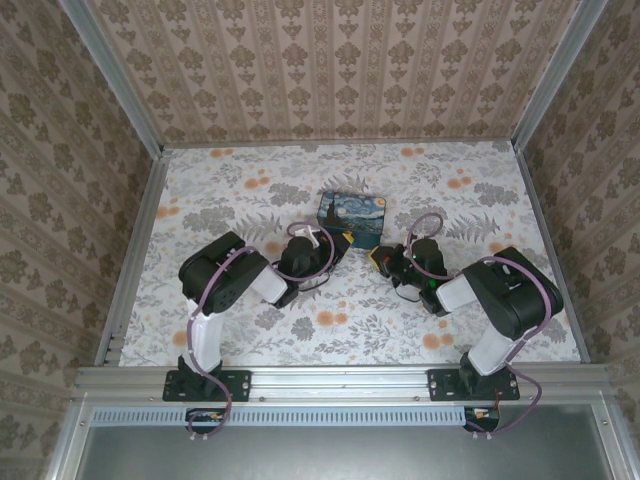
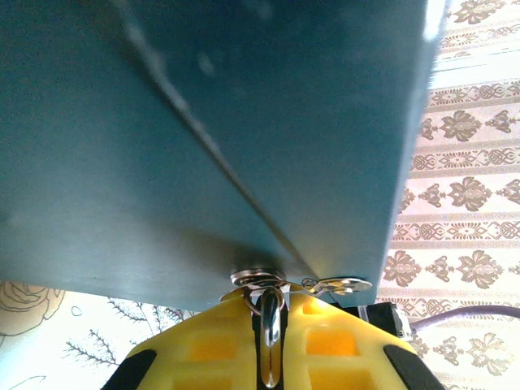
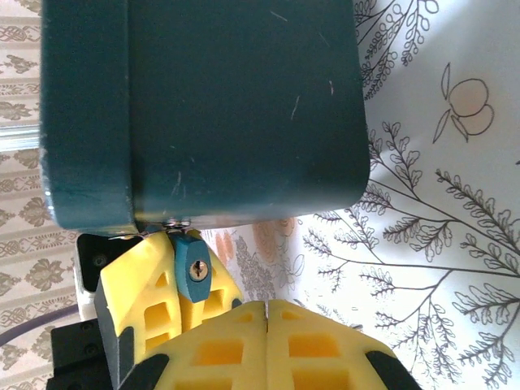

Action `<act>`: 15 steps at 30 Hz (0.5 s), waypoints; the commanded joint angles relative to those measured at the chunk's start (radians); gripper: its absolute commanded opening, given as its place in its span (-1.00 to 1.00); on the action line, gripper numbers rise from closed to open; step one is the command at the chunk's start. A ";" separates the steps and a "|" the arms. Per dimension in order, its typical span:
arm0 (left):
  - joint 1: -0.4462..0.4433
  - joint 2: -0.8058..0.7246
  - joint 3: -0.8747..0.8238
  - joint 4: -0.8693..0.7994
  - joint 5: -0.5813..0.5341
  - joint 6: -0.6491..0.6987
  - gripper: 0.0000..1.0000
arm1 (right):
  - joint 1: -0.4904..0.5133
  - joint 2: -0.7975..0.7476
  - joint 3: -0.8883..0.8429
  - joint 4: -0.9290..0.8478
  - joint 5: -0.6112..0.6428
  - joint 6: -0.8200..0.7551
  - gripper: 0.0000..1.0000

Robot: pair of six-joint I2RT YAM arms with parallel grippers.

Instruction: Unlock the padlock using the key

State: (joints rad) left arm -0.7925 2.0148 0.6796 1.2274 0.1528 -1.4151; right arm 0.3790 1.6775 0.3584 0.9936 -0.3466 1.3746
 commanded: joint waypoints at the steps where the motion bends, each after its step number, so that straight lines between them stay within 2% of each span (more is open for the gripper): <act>1: -0.006 0.001 0.028 0.068 -0.006 -0.008 -1.00 | 0.003 -0.015 0.024 -0.027 0.020 -0.023 -1.00; 15: -0.007 0.005 0.025 0.069 -0.008 -0.011 -1.00 | 0.003 -0.002 0.074 -0.044 0.015 -0.020 -1.00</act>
State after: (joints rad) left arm -0.7925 2.0148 0.6796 1.2274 0.1528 -1.4185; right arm 0.3790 1.6775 0.4072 0.9611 -0.3462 1.3647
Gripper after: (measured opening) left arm 0.098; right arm 0.065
